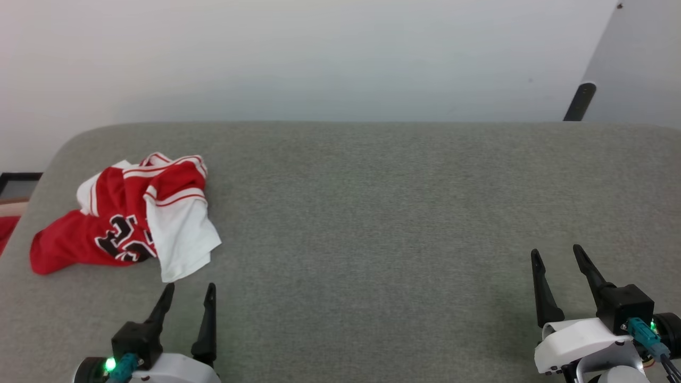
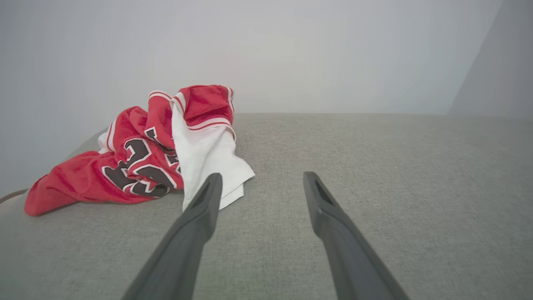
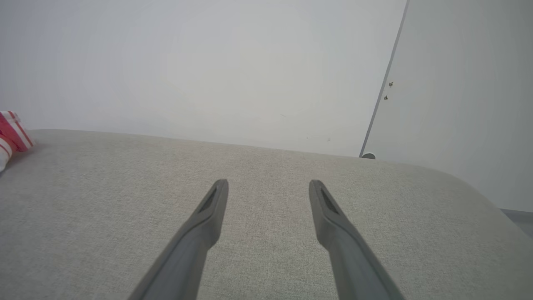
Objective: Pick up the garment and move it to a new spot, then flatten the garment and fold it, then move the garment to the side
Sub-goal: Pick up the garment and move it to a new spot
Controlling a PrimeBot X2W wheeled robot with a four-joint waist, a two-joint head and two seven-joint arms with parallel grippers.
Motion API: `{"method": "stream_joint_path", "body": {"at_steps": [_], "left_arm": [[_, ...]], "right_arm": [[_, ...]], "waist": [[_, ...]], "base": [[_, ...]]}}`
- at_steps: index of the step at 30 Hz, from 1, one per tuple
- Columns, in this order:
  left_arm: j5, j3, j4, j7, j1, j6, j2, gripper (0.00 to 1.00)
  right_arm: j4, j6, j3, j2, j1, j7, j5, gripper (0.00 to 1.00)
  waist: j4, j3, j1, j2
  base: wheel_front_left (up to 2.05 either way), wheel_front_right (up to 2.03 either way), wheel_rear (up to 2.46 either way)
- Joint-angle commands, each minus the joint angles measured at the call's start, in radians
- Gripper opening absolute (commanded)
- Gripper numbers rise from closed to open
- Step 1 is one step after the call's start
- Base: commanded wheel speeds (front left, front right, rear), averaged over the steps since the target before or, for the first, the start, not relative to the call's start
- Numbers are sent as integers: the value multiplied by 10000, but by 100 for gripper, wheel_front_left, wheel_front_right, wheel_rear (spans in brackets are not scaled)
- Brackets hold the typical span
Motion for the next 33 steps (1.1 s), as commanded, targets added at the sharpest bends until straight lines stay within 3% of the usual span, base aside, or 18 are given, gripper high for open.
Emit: {"method": "stream_joint_path", "body": {"at_steps": [1, 11, 28, 33], "left_arm": [[-45, 16, 42, -17, -98, -30, 19, 100], [-135, 169, 117, -17, -180, -33, -5, 100], [-246, 521, -55, -12, 209, 19, -399, 100], [-415, 1029, -540, -12, 544, 219, -554, 100]], "right_arm": [[1, 7, 37, 28, -37, -52, 71, 100], [-2, 8, 395, 30, -122, -34, 169, 100], [304, 6, 1272, 28, -468, -35, 417, 100], [721, 6, 2243, 11, -1084, -34, 554, 100]], "waist": [[131, 13, 0, 0], [1367, 68, 0, 0], [4822, 79, 0, 0], [5052, 353, 0, 0]], "base": [[0, 0, 0], [0, 0, 0], [0, 0, 0], [0, 0, 0]]}}
